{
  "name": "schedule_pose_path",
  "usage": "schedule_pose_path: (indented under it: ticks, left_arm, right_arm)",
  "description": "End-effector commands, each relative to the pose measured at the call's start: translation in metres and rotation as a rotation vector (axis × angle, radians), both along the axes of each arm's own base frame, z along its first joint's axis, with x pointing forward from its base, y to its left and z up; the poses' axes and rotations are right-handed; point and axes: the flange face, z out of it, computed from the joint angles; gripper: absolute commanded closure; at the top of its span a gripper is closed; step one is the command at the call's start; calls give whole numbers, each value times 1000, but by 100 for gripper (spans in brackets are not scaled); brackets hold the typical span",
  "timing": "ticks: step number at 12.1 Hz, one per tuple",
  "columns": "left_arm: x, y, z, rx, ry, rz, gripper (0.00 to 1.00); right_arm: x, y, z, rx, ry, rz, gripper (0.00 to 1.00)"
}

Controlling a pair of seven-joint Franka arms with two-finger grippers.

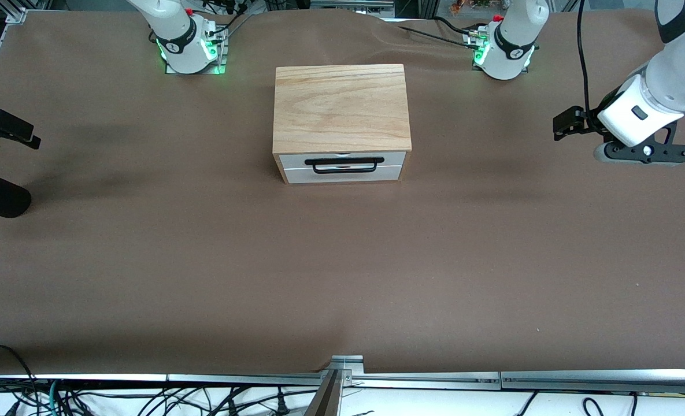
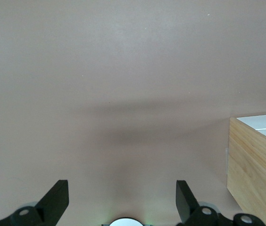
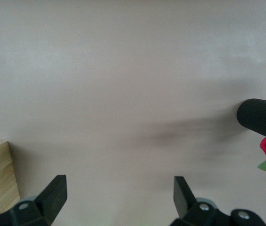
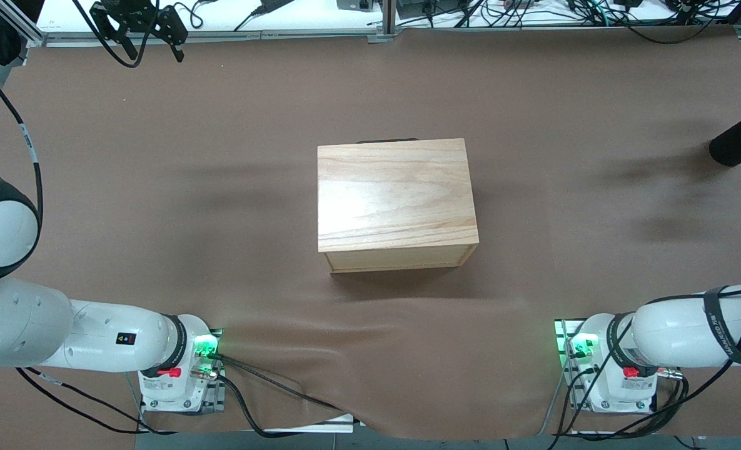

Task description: Pull top drawer with both arms simultaneously

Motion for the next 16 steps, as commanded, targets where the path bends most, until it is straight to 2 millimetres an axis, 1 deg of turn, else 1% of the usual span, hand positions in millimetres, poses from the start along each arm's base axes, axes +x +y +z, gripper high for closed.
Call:
schedule_pose_path:
  ticks: [1, 5, 7, 10, 11, 13, 15, 16]
  left_arm:
    - [0, 3, -4, -16, 23, 23, 0]
    - [4, 2, -12, -39, 10, 29, 0]
    - [5, 2, -26, -41, 10, 31, 0]
    - [8, 1, -58, -49, 5, 51, 0]
    - [8, 1, -72, -55, 6, 57, 0]
    - [7, 5, -95, -84, 2, 82, 0]
    - [7, 6, -116, -86, -21, 89, 0]
    - [6, 6, -132, -86, -32, 93, 0]
  right_arm:
    - [0, 1, 4, -15, 4, 2, 0]
    - [0, 1, 4, -13, 4, 2, 0]
    - [0, 1, 4, -15, 4, 2, 0]
    - [0, 1, 5, -15, 3, 1, 0]
    - [0, 1, 5, -16, 3, 2, 0]
    - [0, 3, 8, -15, -3, 5, 0]
    - [3, 23, 7, -34, -10, 39, 0]
    - [9, 29, -4, -47, 6, 51, 0]
